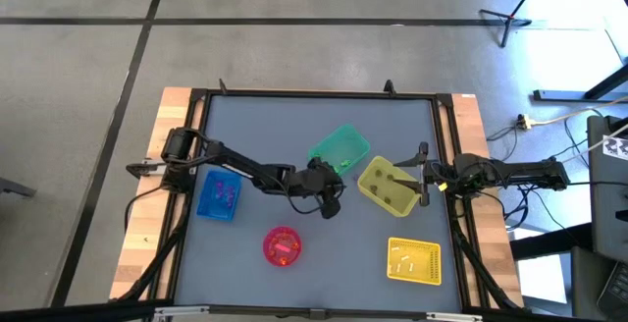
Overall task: Sort Halloween decoration
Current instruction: Put the violet spider toy into the blue bin
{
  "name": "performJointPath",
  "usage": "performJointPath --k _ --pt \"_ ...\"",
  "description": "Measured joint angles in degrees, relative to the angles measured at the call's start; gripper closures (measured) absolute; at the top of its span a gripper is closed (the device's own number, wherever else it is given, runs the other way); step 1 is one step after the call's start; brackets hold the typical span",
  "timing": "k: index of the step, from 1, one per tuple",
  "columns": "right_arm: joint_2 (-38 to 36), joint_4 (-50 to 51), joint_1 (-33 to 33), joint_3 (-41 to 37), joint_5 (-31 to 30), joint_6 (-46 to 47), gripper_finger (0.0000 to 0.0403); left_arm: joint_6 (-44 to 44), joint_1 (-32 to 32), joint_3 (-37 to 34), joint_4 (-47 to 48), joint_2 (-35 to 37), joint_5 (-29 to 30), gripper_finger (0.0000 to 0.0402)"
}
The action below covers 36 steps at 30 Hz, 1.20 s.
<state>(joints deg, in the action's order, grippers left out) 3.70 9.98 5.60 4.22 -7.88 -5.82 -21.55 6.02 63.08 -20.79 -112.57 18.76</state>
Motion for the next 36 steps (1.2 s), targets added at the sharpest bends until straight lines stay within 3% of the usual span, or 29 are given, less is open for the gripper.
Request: performJointPath --k 7,14,24,32,36 --pt "0.0 0.0 0.0 0.0 0.0 2.6 0.0189 -0.8 -2.1 0.1 9.2 0.0 0.0 0.0347" --pt "0.0 -1.4 0.0 -0.2 0.0 9.2 0.0189 -0.5 -4.9 0.1 9.4 0.0 0.7 0.0347" --pt "0.0 -15.9 0.0 -0.2 0.0 22.3 0.0189 -0.3 -9.9 0.1 9.3 0.0 1.3 0.0347" --pt "0.0 -22.1 0.0 -0.1 0.0 23.6 0.0189 4.0 -9.5 0.1 6.0 1.1 -4.7 0.0357" --pt "0.2 -23.4 0.0 0.8 0.0 23.6 0.0189 5.8 -7.7 0.1 8.5 4.8 -4.7 0.0378"
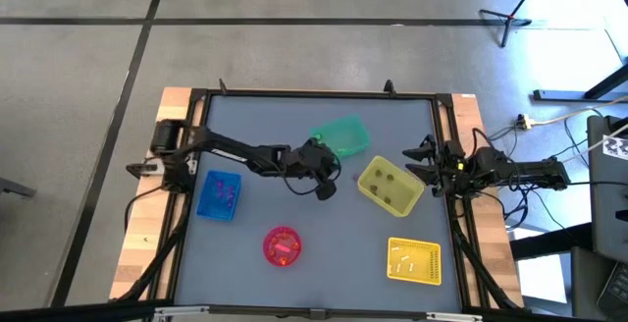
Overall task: Sort Halloween decoration
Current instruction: Put the violet spider toy into the blue bin
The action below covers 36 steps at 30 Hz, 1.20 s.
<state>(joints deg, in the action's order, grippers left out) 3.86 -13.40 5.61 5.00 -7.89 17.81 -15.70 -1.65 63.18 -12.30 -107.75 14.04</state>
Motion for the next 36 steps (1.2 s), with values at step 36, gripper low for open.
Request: performJointPath --k 36 --pt "86.2 52.8 0.0 70.5 -5.5 0.1 0.0189 -2.2 22.5 0.0 37.3 28.2 17.1 0.0401"
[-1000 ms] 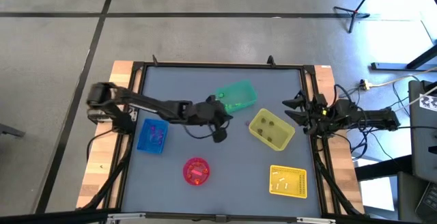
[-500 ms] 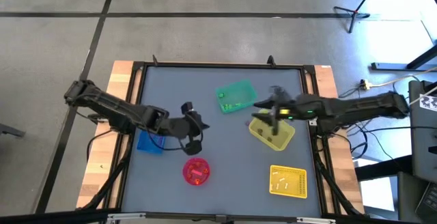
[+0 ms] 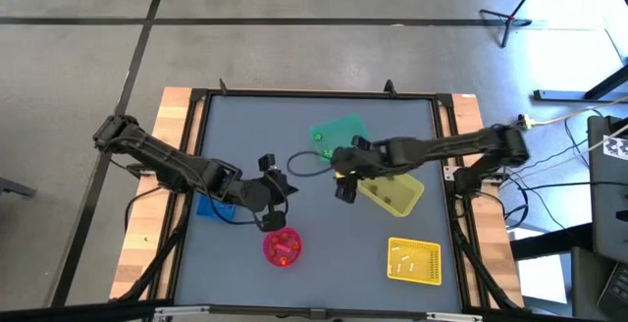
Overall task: Sort Halloween decoration
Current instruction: Put the violet spider toy into the blue bin
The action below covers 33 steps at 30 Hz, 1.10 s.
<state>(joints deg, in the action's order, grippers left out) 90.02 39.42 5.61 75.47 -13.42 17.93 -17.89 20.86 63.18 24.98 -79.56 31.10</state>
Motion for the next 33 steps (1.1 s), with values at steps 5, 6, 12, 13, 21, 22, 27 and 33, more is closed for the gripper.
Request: performJointPath --k 5,6,12,13,21,22,27,33 --pt "7.6 10.3 -0.1 7.3 3.0 0.0 0.0189 0.0 0.1 0.0 0.0 0.0 0.0 0.0401" --pt "8.7 12.1 -0.4 8.0 3.6 0.0 0.0189 0.0 0.1 0.0 0.0 0.0 0.0 0.0401" --pt "10.3 15.2 -3.0 8.9 11.7 -0.2 0.0189 0.0 0.1 0.0 0.1 0.0 0.0 0.0401" --pt "10.4 15.4 -3.7 8.9 12.3 -0.2 0.0189 0.0 0.1 0.0 0.1 0.0 0.0 0.0401" --pt "10.4 14.5 -10.5 8.5 12.9 1.6 0.0189 0.0 0.1 0.0 0.1 0.0 0.0 0.0401" --pt "10.4 14.2 -11.0 8.0 12.9 2.0 0.0189 0.0 0.1 0.0 0.1 0.0 0.0 0.0401" --pt "10.4 14.6 -12.5 5.2 13.0 6.3 0.0189 0.0 0.1 0.0 0.1 0.0 -0.4 0.0400" --pt "10.4 13.2 -12.4 0.7 13.0 6.4 0.0189 0.1 0.1 0.0 0.0 0.0 -0.5 0.0400"
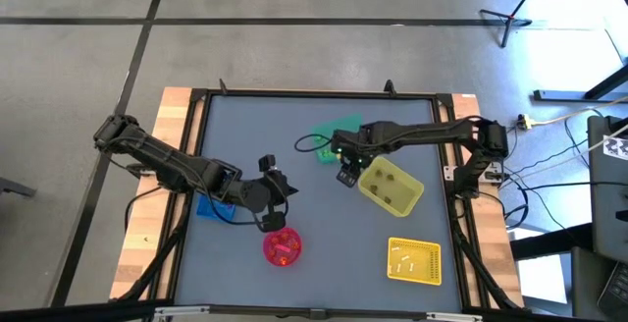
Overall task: Sort Halloween decoration
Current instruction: Put the violet spider toy into the blue bin
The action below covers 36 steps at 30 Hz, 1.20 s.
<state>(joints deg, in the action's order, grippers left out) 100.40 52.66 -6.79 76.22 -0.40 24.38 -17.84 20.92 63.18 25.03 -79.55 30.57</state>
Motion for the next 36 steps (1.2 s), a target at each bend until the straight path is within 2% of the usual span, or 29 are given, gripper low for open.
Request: performJointPath --k 10,23,29,36 --pt "0.0 -9.9 0.0 -7.1 0.0 0.0 0.0189 0.0 0.0 0.0 -0.1 0.0 0.0 0.0400" --pt "0.0 -11.5 0.0 -14.0 0.1 1.5 0.0189 0.0 0.0 0.0 -0.2 0.0 0.0 0.0400" --pt "0.0 -11.2 0.0 -14.5 3.9 2.4 0.0189 0.0 0.0 0.0 -0.2 0.0 0.0 0.0400" --pt "0.0 -15.0 0.0 -14.5 4.1 2.4 0.0189 0.0 0.0 0.0 -0.2 0.0 0.0 0.0400"
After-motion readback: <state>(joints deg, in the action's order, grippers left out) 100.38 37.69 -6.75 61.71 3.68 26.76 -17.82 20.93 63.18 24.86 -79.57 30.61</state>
